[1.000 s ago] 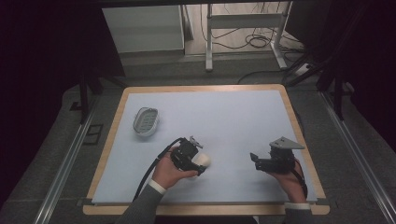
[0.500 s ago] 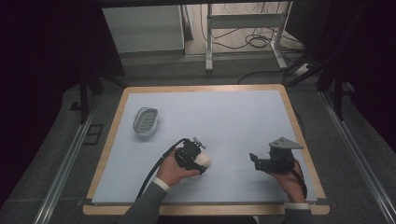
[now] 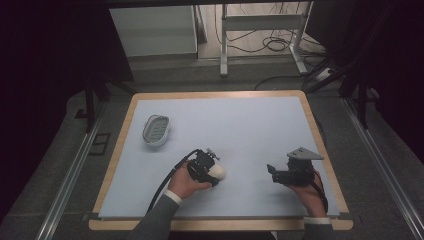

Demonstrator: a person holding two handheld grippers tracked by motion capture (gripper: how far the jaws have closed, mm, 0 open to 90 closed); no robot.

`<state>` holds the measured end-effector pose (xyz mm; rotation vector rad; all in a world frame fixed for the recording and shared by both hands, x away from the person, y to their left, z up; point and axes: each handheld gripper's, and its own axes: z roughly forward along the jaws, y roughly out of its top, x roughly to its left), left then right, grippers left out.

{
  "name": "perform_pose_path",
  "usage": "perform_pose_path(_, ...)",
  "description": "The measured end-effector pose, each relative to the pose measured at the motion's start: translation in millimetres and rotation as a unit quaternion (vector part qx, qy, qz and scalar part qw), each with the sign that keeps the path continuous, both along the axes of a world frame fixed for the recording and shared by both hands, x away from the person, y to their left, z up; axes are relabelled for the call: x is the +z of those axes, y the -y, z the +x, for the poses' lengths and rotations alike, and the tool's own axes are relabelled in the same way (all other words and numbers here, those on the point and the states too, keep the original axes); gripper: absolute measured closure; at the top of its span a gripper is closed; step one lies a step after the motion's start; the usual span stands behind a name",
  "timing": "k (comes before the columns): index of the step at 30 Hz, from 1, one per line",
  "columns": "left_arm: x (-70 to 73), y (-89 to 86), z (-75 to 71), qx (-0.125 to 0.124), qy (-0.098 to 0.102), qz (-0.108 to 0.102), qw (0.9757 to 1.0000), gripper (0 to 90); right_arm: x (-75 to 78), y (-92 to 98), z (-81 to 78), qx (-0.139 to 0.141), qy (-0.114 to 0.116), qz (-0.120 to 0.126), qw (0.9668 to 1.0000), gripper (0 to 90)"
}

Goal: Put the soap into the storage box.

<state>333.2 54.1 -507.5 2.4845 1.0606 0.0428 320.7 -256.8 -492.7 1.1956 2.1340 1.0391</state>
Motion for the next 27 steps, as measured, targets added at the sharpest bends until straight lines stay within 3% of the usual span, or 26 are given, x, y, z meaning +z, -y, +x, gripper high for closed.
perform_pose_path(18,-0.3,0.8,-1.0,0.005,0.004,0.001,1.0,49.0,0.9,1.0,-0.7,0.002,0.001,0.009,1.0,9.6)
perform_pose_path(24,1.2,-4.4,2.4,0.0,-0.008,-0.005,1.0,49.2,0.5,1.2,-0.6,-0.002,0.001,0.005,1.0,9.6)
perform_pose_path(27,4.2,-9.9,3.9,0.002,-0.01,-0.009,0.9999,49.3,1.3,2.2,-0.7,0.001,0.0,0.014,0.9999,9.6)
